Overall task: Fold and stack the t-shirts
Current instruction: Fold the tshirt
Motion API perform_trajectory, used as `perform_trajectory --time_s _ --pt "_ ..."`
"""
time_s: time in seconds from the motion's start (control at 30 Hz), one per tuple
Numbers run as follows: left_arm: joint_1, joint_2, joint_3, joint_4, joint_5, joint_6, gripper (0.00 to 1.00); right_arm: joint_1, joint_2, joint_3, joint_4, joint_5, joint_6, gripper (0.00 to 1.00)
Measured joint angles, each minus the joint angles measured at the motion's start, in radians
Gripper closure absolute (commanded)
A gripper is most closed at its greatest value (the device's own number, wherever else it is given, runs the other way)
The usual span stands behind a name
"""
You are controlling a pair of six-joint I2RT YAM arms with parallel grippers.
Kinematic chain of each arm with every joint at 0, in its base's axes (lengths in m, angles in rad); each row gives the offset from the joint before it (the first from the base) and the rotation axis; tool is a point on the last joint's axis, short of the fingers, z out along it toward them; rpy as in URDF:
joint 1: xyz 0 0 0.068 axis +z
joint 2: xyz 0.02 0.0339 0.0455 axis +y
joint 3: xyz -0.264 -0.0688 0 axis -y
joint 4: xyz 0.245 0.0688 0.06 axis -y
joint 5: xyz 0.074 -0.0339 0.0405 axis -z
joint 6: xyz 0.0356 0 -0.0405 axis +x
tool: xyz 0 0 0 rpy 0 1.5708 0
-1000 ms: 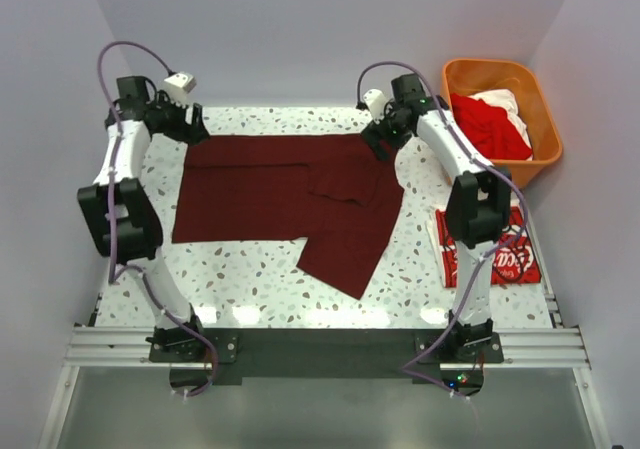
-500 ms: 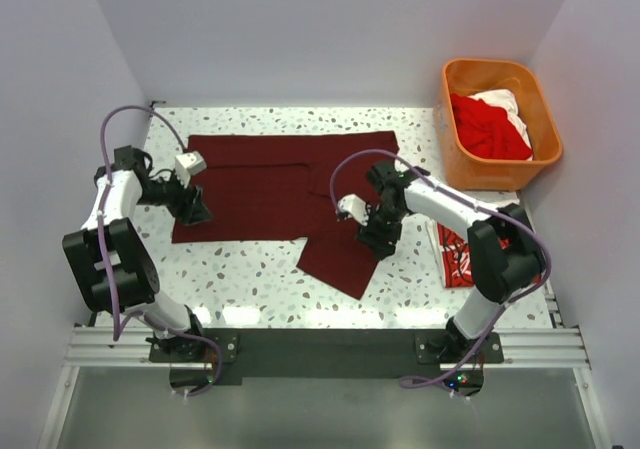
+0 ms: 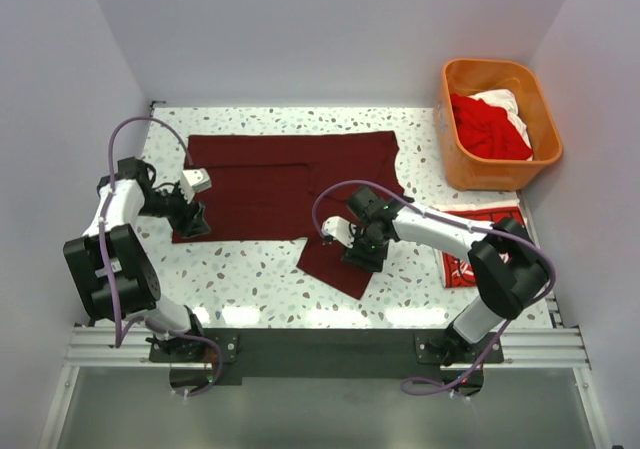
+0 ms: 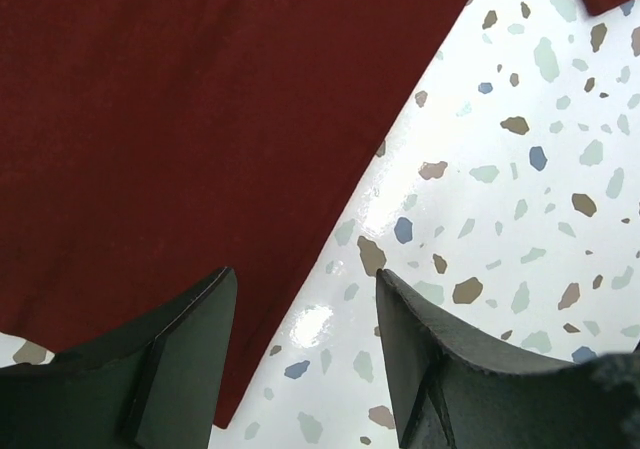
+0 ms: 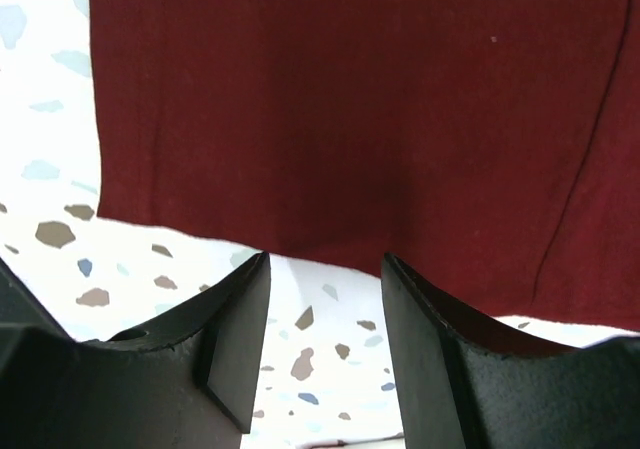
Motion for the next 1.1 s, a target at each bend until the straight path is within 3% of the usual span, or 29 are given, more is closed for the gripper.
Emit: perform_trajectory --time_s 0.23,0.3,0.37,0.4,0.43,0.53,0.7,1.1 --pt "0.001 -0.02 -0.037 0.076 -0.028 -0.027 0.35 0.051 0.008 -0.06 0.094 0.074 0.039 0.46" --pt "0.005 -0.026 -0.046 0.085 -0.037 -0.022 0.35 0.055 0.02 -0.068 0.106 0.095 0.047 0.52" --pt "0.016 -0.027 -0.049 0.086 -0.043 -0.008 0.37 0.056 0.02 -0.069 0.115 0.106 0.05 0.64" --pt "0.024 -0.026 -0.05 0.086 -0.047 0.005 0.41 0.057 0.02 -0.069 0.117 0.109 0.051 0.7" --pt "0.032 -0.025 -0.05 0.085 -0.048 0.016 0.44 0.059 0.02 -0.07 0.121 0.111 0.051 0.82" --pt "0.057 0.004 -0.039 0.061 -0.064 0.097 0.55 0.061 0.02 -0.071 0.124 0.113 0.045 1.0" --pt "0.076 0.074 -0.021 0.026 -0.124 0.278 0.69 0.059 0.02 -0.065 0.121 0.111 0.043 1.0" --pt "0.077 0.142 0.006 -0.009 -0.284 0.568 0.62 -0.043 0.052 0.055 0.067 0.06 0.043 1.0"
